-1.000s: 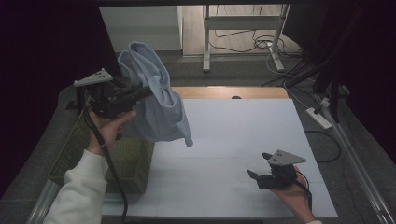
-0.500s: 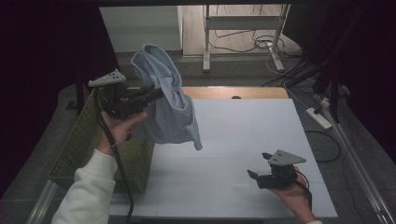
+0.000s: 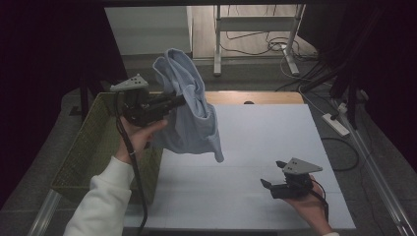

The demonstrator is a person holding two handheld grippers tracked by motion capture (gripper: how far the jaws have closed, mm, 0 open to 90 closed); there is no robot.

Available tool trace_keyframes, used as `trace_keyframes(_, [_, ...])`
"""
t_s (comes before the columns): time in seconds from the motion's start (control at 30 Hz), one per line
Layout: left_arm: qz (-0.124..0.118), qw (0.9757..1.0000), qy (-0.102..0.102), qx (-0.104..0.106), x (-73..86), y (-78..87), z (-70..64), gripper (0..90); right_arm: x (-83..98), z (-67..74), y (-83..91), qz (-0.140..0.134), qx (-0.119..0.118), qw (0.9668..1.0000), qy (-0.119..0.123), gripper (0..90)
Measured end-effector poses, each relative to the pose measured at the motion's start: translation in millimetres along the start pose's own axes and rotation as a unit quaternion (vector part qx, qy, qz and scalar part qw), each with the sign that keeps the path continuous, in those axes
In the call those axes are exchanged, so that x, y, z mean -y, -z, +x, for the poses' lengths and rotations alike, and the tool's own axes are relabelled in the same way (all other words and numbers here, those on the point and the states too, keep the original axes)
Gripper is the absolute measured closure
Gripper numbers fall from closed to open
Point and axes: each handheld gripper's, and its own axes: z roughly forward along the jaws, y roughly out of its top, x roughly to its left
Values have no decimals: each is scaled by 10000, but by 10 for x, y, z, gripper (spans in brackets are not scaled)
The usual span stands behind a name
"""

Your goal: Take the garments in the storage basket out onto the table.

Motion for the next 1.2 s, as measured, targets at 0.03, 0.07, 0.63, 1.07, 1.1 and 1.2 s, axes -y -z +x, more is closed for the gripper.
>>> trace_keyframes(0.03, [7, 10000, 3, 9, 2, -10, -6, 775, 0, 0, 0, 1, 2, 10000, 1, 151])
trace_keyframes(0.07, [12, 10000, 0, 18, 4, -19, -13, 775, 0, 1, 0, 0, 2, 10000, -1, 152])
trace_keyframes(0.63, [114, 9997, -33, 214, 51, -158, -128, 775, 0, 0, -2, 9, -6, 10000, 10, 152])
trace_keyframes(1.07, [222, 9992, -47, 342, 160, -245, -206, 775, -1, 1, 1, 0, 4, 10000, 2, 151])
trace_keyframes(1.1, [235, 9991, -48, 353, 168, -256, -209, 775, 0, 1, 1, -2, 6, 10000, -1, 151])
trace_keyframes(1.2, [275, 9989, -45, 376, 199, -286, -221, 775, 0, 0, 0, 0, 5, 10000, 1, 151])
